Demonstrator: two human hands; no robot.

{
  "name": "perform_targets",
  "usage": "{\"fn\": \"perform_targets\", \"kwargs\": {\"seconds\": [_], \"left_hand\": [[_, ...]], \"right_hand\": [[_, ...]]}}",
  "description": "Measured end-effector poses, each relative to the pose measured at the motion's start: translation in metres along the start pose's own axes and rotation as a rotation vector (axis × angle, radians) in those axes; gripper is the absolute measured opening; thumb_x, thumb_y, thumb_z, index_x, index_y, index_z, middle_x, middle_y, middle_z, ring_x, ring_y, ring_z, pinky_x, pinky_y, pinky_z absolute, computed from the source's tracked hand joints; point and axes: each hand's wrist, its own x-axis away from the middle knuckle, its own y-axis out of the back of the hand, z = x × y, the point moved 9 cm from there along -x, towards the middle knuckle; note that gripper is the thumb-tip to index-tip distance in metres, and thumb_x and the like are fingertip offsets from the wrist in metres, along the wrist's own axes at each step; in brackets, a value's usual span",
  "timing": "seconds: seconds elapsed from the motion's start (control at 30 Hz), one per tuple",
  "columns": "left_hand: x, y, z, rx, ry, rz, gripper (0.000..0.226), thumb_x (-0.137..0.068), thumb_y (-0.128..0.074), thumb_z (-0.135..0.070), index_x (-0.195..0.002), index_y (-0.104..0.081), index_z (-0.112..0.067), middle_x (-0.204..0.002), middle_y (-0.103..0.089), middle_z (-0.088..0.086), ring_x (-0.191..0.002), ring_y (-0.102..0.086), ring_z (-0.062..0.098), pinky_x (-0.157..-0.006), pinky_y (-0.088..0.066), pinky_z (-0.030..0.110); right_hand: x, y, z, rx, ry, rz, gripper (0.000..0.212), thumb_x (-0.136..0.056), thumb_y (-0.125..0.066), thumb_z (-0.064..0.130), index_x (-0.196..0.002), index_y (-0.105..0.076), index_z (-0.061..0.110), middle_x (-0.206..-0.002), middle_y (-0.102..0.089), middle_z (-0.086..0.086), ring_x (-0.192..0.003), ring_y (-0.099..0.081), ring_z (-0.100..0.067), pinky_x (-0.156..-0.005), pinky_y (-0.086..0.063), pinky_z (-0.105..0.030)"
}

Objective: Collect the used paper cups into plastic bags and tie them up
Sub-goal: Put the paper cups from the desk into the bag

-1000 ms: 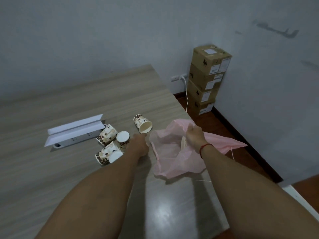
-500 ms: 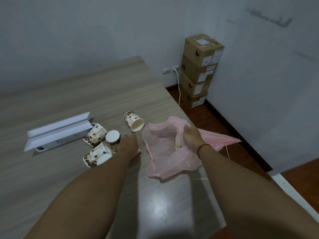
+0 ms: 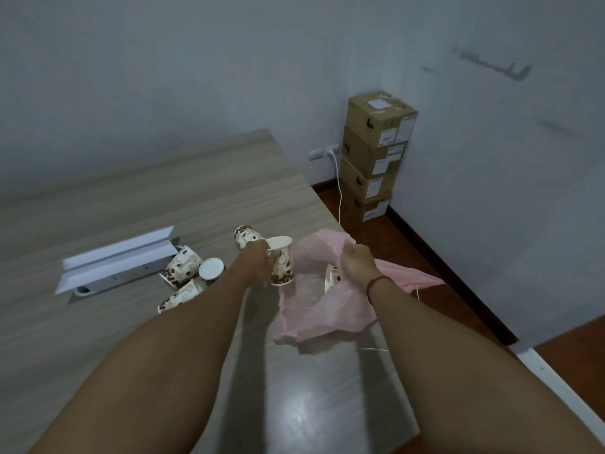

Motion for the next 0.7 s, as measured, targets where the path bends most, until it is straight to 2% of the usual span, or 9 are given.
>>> {"fn": "perform_targets", "kwargs": {"seconds": [0.1, 0.17, 0.27, 0.33, 0.4, 0.5, 0.6, 0.63, 0.7], "left_hand": [[0.005, 0.014, -0.017, 0.169, 0.021, -0.019, 0.042, -0.098, -0.046, -0.038, -0.106, -0.058, 0.001, -0.107, -0.062, 0.019, -0.100, -0.059, 0.032, -0.078, -0.041, 0.033], [0.008, 0.006, -0.024, 0.318, 0.064, 0.038, 0.043, -0.096, -0.048, -0.043, -0.097, -0.061, -0.002, -0.095, -0.066, 0.017, -0.088, -0.064, 0.031, -0.073, -0.049, 0.035], [0.017, -0.015, -0.041, 0.454, 0.112, 0.169, 0.046, -0.095, -0.048, -0.047, -0.099, -0.062, -0.003, -0.087, -0.066, 0.013, -0.073, -0.065, 0.025, -0.064, -0.052, 0.033], [0.021, -0.031, -0.053, 0.476, 0.136, 0.250, 0.045, -0.095, -0.048, -0.049, -0.105, -0.060, -0.006, -0.095, -0.064, 0.009, -0.077, -0.064, 0.023, -0.068, -0.052, 0.033], [0.022, -0.047, -0.061, 0.524, 0.172, 0.338, 0.044, -0.097, -0.046, -0.042, -0.126, -0.053, -0.010, -0.112, -0.063, 0.010, -0.088, -0.065, 0.025, -0.074, -0.051, 0.036], [0.016, -0.055, -0.060, 0.505, 0.194, 0.385, 0.049, -0.097, -0.051, -0.033, -0.142, -0.040, -0.016, -0.127, -0.061, 0.014, -0.096, -0.066, 0.028, -0.067, -0.053, 0.033], [-0.001, -0.039, -0.045, 0.420, 0.176, 0.259, 0.034, -0.095, -0.054, -0.026, -0.123, -0.058, -0.007, -0.107, -0.068, 0.017, -0.080, -0.066, 0.027, -0.052, -0.050, 0.029], [-0.006, -0.031, -0.037, 0.401, 0.168, 0.204, 0.029, -0.094, -0.055, -0.025, -0.113, -0.064, -0.005, -0.101, -0.070, 0.018, -0.077, -0.066, 0.028, -0.053, -0.051, 0.030], [-0.018, -0.019, -0.020, 0.380, 0.161, 0.106, 0.020, -0.091, -0.057, -0.024, -0.092, -0.068, -0.007, -0.095, -0.073, 0.017, -0.083, -0.071, 0.032, -0.067, -0.056, 0.036]], "right_hand": [[0.001, 0.004, 0.012, -0.024, 0.023, -0.016, 0.049, -0.103, -0.027, 0.026, -0.135, -0.043, -0.007, -0.139, -0.048, -0.024, -0.131, -0.045, -0.036, -0.112, -0.034, -0.040], [0.001, 0.006, 0.016, -0.022, 0.027, -0.024, 0.049, -0.103, -0.027, 0.025, -0.135, -0.043, -0.008, -0.139, -0.048, -0.025, -0.132, -0.044, -0.036, -0.112, -0.034, -0.039], [-0.001, 0.011, 0.017, -0.008, 0.042, -0.052, 0.049, -0.103, -0.027, 0.024, -0.131, -0.047, -0.010, -0.138, -0.048, -0.027, -0.131, -0.045, -0.038, -0.110, -0.035, -0.038], [-0.003, 0.013, 0.015, 0.006, 0.037, -0.060, 0.050, -0.103, -0.026, 0.025, -0.129, -0.048, -0.011, -0.136, -0.050, -0.028, -0.130, -0.046, -0.038, -0.109, -0.036, -0.037], [-0.006, 0.013, 0.014, 0.009, 0.031, -0.061, 0.051, -0.103, -0.026, 0.026, -0.129, -0.048, -0.010, -0.135, -0.051, -0.027, -0.129, -0.047, -0.038, -0.109, -0.037, -0.037], [-0.009, 0.012, 0.021, 0.016, 0.027, -0.065, 0.051, -0.102, -0.026, 0.027, -0.130, -0.049, -0.009, -0.135, -0.051, -0.026, -0.128, -0.047, -0.037, -0.109, -0.037, -0.039], [-0.016, 0.007, 0.031, 0.029, 0.032, -0.073, 0.050, -0.102, -0.027, 0.026, -0.130, -0.048, -0.009, -0.136, -0.050, -0.026, -0.129, -0.046, -0.038, -0.110, -0.036, -0.038], [-0.018, 0.006, 0.034, 0.039, 0.034, -0.076, 0.050, -0.102, -0.027, 0.026, -0.130, -0.049, -0.009, -0.136, -0.050, -0.026, -0.129, -0.046, -0.038, -0.109, -0.036, -0.038], [-0.022, 0.001, 0.037, 0.054, 0.031, -0.074, 0.050, -0.102, -0.027, 0.026, -0.129, -0.049, -0.008, -0.136, -0.050, -0.025, -0.129, -0.046, -0.037, -0.109, -0.037, -0.038]]}}
